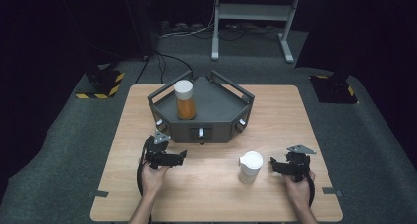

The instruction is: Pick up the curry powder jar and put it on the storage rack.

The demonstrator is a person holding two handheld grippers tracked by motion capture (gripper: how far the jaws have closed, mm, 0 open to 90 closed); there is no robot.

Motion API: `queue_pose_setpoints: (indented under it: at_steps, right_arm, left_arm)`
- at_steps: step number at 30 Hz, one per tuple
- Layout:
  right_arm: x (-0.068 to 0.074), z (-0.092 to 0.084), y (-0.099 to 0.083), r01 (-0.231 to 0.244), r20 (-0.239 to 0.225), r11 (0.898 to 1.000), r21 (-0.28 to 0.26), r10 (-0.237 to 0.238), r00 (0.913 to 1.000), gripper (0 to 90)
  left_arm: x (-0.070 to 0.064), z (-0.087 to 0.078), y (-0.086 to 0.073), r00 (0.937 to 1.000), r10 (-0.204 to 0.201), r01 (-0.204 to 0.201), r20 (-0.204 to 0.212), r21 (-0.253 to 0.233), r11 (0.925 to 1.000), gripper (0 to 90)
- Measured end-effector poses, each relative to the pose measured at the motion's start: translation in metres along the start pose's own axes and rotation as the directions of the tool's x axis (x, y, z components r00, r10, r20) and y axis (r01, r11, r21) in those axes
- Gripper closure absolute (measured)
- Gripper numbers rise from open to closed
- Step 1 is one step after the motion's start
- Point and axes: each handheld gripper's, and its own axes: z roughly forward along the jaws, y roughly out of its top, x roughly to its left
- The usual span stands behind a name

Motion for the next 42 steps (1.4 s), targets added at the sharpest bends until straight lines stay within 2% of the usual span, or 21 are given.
queue_pose_setpoints:
  at_steps: [13, 19, 23, 42]
  right_arm:
    - [0.0, 0.0, 0.0, -0.001, 0.0, 1.0, 0.001, 0.001, 1.0, 8.4]
    - [0.0, 0.0, 0.0, -0.001, 0.0, 1.0, 0.001, 0.001, 1.0, 8.4]
    - [0.0, 0.0, 0.0, -0.001, 0.0, 1.0, 0.001, 0.001, 1.0, 8.4]
    - [0.0, 0.0, 0.0, -0.001, 0.001, 1.0, 0.002, 0.001, 1.0, 8.4]
  left_arm:
    - [-0.004, 0.02, -0.015, 1.0, -0.005, 0.004, 0.002, 0.051, 0.9987, 4.4]
    - [-0.005, 0.024, -0.021, 0.9999, -0.011, 0.012, -0.01, 0.062, 0.998, 4.4]
    - [-0.006, 0.028, -0.023, 0.9998, -0.001, 0.002, -0.019, 0.078, 0.9969, 4.4]
    - [-0.019, 0.043, -0.028, 0.9989, 0.015, -0.012, -0.045, 0.074, 0.9972, 4.1]
